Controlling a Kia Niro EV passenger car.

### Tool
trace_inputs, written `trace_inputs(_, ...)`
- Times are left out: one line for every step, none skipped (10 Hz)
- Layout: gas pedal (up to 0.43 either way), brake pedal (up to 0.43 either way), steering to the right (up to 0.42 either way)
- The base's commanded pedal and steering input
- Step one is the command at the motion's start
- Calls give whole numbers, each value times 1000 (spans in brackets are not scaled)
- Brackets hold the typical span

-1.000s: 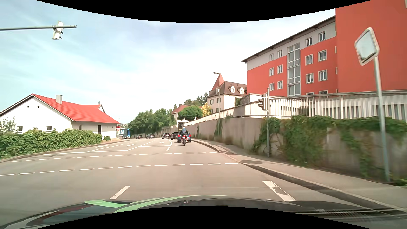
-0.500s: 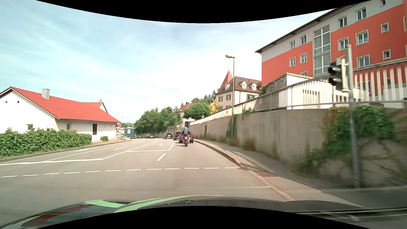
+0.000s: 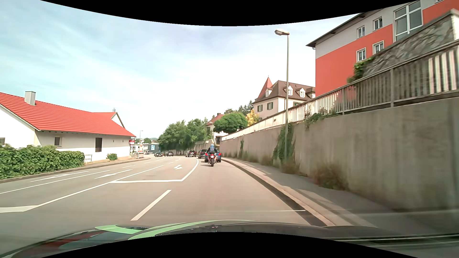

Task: Follow the waypoints while adhering to traffic rules and regulations

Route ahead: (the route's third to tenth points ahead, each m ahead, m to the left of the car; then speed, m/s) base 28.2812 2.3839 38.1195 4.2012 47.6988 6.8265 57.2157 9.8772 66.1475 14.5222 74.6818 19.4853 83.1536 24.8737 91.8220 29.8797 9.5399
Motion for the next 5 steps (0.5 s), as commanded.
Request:
trace_inputs(0,0,-33)
trace_inputs(0,0,-31)
trace_inputs(0,0,-31)
trace_inputs(0,0,-29)
trace_inputs(0,0,-28)
